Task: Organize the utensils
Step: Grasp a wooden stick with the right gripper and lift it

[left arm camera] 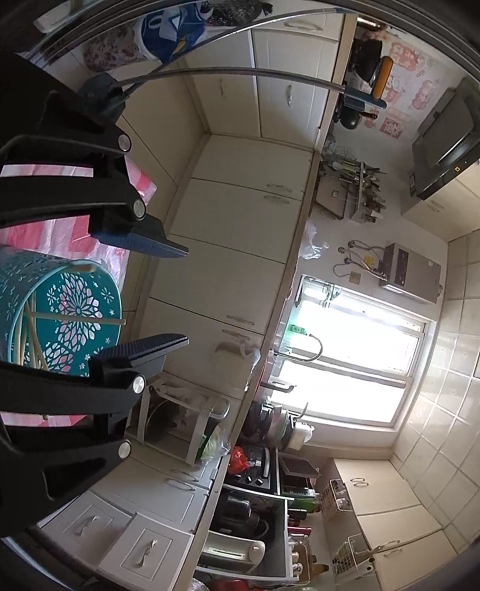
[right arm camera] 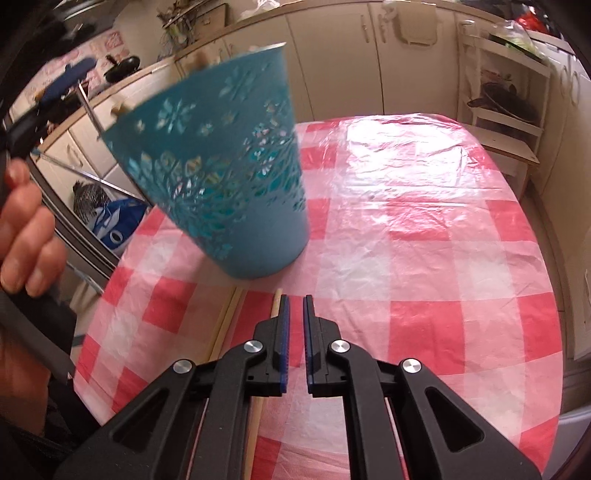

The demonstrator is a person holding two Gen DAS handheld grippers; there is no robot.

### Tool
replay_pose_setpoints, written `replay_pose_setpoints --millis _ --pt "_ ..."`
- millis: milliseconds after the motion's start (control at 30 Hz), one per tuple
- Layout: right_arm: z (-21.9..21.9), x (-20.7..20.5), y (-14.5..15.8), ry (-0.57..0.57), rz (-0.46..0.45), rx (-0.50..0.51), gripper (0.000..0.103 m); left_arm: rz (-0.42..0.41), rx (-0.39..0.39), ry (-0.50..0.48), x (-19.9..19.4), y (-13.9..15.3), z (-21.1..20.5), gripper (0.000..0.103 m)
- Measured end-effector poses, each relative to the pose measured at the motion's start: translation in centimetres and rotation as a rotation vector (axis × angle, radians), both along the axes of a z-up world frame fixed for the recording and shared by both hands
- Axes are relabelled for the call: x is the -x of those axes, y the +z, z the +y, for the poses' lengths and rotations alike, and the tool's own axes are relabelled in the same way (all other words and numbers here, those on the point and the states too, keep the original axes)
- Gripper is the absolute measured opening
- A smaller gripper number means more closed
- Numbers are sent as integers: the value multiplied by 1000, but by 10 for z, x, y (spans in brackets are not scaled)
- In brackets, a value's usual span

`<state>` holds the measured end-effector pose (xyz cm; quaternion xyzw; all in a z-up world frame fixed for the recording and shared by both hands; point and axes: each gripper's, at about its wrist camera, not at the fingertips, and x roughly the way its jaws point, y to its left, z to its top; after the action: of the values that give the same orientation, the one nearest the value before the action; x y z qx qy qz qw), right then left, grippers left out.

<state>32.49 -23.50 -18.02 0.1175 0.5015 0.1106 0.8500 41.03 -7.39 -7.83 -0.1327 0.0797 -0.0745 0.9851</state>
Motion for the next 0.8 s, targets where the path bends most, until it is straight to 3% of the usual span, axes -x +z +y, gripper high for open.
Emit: replay_pose_setpoints --millis 100,133,200,400,467,533,567,700,800 --pt "0 -2 -1 23 23 -47 9 13 -1 8 -1 3 7 45" --pt "4 -4 0 36 22 -47 17 23 6 14 0 3 11 46" --pt "18 -3 -2 78 26 -14 30 39 32 25 1 2 19 48" --pt "53 -1 -16 167 43 184 31 45 38 38 2 3 28 51" --pt "60 1 -22 195 43 230 24 55 40 36 0 3 31 52" --pt "61 2 -23 219 46 222 7 63 43 41 0 3 33 54" --pt "62 1 -22 218 47 229 6 65 46 45 0 3 35 55" --pt "35 -3 -5 89 -2 181 6 59 51 58 2 4 40 57" --pt "-5 -4 24 -87 -97 59 6 54 52 71 3 6 43 58"
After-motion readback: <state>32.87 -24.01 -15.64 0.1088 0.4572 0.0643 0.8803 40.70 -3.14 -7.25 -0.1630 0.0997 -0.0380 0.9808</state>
